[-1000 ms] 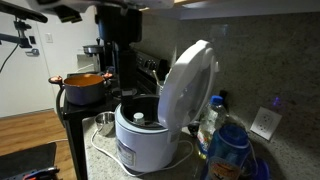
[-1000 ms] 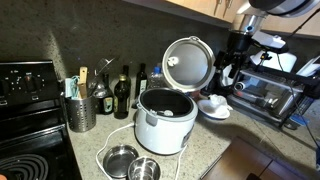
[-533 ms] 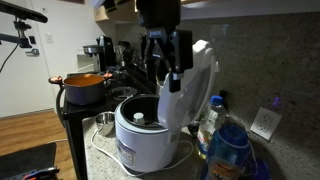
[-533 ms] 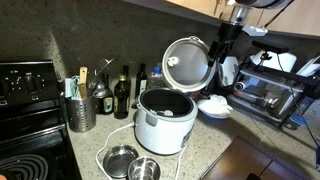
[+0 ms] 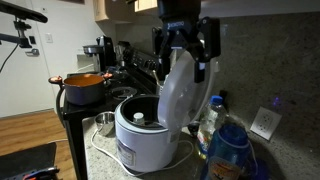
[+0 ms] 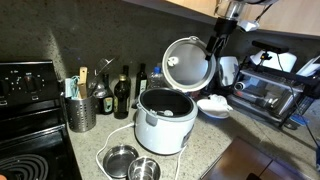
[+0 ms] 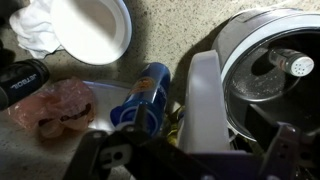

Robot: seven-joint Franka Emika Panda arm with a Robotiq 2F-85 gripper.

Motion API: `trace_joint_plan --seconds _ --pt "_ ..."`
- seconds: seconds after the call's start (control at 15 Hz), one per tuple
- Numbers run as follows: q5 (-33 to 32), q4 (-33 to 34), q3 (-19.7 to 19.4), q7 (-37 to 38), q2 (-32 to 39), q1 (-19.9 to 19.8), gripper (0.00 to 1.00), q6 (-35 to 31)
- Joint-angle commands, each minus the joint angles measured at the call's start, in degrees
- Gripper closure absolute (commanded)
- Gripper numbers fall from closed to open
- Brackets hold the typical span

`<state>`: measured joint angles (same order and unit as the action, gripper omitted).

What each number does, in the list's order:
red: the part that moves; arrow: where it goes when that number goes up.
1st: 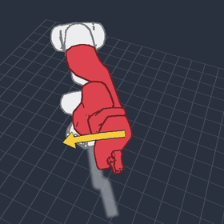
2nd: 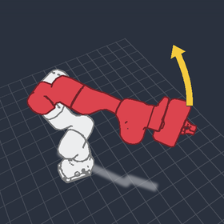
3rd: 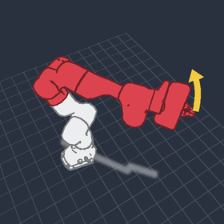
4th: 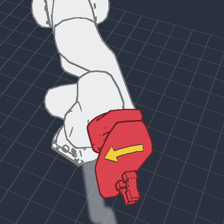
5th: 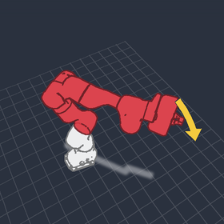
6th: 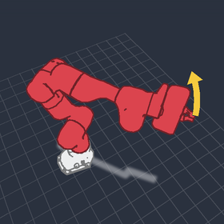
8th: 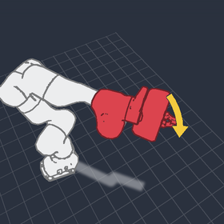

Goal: Close the lid on the rice cooker

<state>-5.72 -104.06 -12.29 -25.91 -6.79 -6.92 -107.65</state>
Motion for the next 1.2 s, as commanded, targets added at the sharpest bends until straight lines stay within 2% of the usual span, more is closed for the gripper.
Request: trace_joint_plan --seconds 0.0,0.6,0.73,1.13 --pt "0.7 2.4 -0.1 -4.1 1.5 -0.8 0.0 0.5" --pt "3.3 2.6 -0.5 -9.0 2.1 -1.4 0.0 0.0" --pt "4.2 2.5 -0.5 -9.5 2.2 -1.4 0.26 0.0" --pt "4.9 2.9 -0.4 -9.3 2.2 -1.4 0.73 0.4"
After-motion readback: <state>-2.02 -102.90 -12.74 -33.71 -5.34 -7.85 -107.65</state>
